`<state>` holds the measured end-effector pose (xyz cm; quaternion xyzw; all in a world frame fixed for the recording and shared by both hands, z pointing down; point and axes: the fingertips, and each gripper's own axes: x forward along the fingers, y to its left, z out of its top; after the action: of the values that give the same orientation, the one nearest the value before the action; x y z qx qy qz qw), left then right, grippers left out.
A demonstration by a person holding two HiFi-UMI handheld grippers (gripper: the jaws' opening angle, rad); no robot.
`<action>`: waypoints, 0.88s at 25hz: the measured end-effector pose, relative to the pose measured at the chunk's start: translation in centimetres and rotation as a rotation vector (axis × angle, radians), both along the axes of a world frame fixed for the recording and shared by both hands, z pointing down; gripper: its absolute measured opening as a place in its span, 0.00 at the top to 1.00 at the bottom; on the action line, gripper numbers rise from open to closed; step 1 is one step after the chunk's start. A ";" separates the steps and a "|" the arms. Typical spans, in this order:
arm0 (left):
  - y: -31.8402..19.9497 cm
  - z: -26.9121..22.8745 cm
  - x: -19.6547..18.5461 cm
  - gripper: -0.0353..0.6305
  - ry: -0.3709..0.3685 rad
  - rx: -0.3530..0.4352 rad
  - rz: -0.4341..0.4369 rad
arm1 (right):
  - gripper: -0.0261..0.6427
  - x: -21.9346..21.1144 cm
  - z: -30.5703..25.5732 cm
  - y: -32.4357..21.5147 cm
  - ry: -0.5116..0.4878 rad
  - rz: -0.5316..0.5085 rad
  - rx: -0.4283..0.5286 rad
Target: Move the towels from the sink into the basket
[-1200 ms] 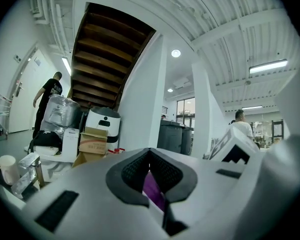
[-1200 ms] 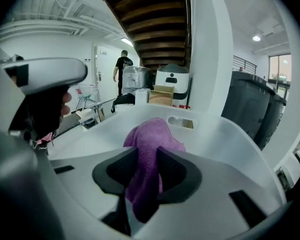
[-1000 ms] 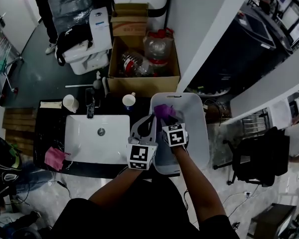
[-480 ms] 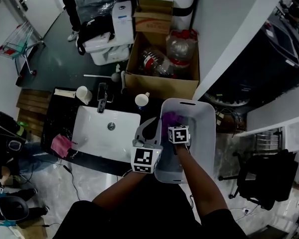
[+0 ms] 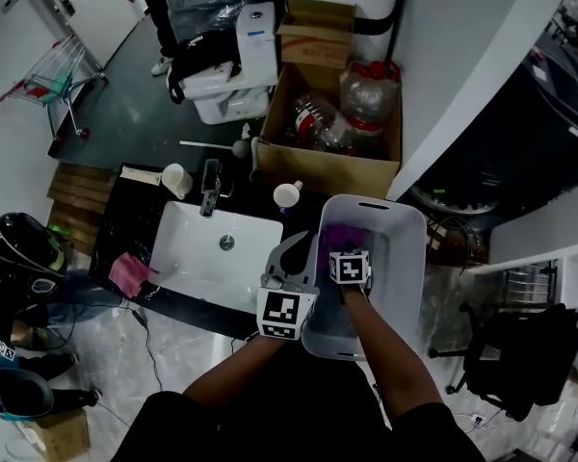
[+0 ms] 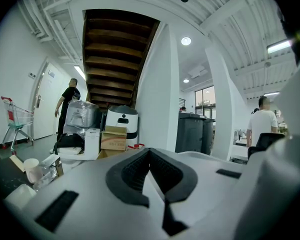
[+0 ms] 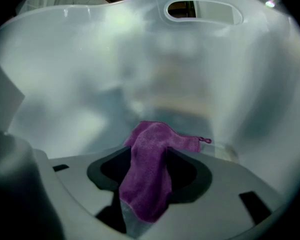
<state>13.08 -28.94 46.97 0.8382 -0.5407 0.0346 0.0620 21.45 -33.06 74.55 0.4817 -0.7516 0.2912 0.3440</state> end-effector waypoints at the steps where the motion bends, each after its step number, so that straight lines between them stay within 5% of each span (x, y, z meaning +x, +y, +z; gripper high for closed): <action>1: 0.1 0.0 -0.1 0.94 0.003 0.001 -0.002 | 0.62 -0.1 -0.3 -0.1 -0.004 0.001 0.009; 11: 1.2 0.1 -1.2 0.94 0.004 0.004 0.043 | 0.61 0.9 -7.5 0.1 -0.147 0.128 0.135; 22: 2.9 0.3 -1.4 0.94 0.105 -0.034 0.144 | 0.63 0.8 -16.1 3.7 -0.257 0.217 0.294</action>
<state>11.71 -26.08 47.23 0.8743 -0.4745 0.0043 0.1019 22.20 -29.34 58.47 0.5637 -0.7673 0.2728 0.1380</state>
